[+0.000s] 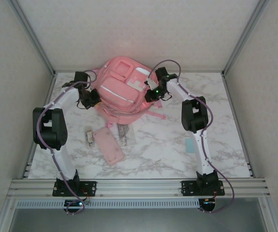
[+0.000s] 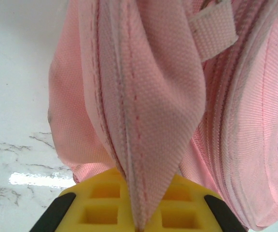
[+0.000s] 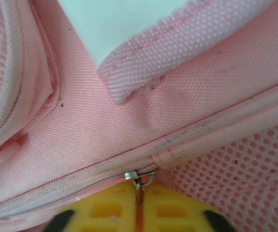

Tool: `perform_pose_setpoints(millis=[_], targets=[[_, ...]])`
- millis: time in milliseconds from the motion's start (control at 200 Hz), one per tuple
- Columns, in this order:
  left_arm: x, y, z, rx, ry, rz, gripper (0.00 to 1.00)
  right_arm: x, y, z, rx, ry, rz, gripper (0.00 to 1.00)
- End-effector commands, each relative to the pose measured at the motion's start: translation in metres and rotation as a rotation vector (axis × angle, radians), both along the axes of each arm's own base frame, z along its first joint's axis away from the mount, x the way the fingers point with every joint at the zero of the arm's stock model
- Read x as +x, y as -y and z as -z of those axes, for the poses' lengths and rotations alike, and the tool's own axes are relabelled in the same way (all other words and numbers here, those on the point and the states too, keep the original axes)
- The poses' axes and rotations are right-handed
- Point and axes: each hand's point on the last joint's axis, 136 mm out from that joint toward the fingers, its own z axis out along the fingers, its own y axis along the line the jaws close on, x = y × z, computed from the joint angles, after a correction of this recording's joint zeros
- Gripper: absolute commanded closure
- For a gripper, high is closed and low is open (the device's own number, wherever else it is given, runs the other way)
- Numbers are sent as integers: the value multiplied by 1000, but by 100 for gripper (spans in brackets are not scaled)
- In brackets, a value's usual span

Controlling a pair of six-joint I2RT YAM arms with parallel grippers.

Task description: Pack the student bag

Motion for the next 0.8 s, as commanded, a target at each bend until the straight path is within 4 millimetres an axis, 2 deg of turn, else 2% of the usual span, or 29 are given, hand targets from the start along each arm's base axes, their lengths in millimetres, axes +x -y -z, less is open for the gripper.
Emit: perform_pose_setpoints(millis=[0, 115, 280, 440, 541, 636, 701, 796], targets=[[44, 18, -56, -79, 264, 27, 98, -4, 8, -17, -41, 13, 25, 100], [41, 26, -52, -108, 260, 28, 98, -10, 6, -38, -8, 1, 27, 100], [32, 52, -46, -155, 279, 31, 99, -42, -4, -64, 74, -95, 32, 100], [28, 78, -47, -216, 321, 4, 100, -90, -13, -61, 38, -123, 6, 100], [31, 92, -58, -234, 363, 10, 100, -112, -13, -56, -17, -128, -8, 100], [34, 102, -67, -248, 390, 17, 100, -124, -12, -52, -55, -130, -8, 100], [35, 111, -72, -265, 403, 19, 100, -129, -23, -55, -7, -156, 1, 100], [33, 131, -73, -304, 404, 40, 100, -141, -51, -63, 26, -149, -34, 100]])
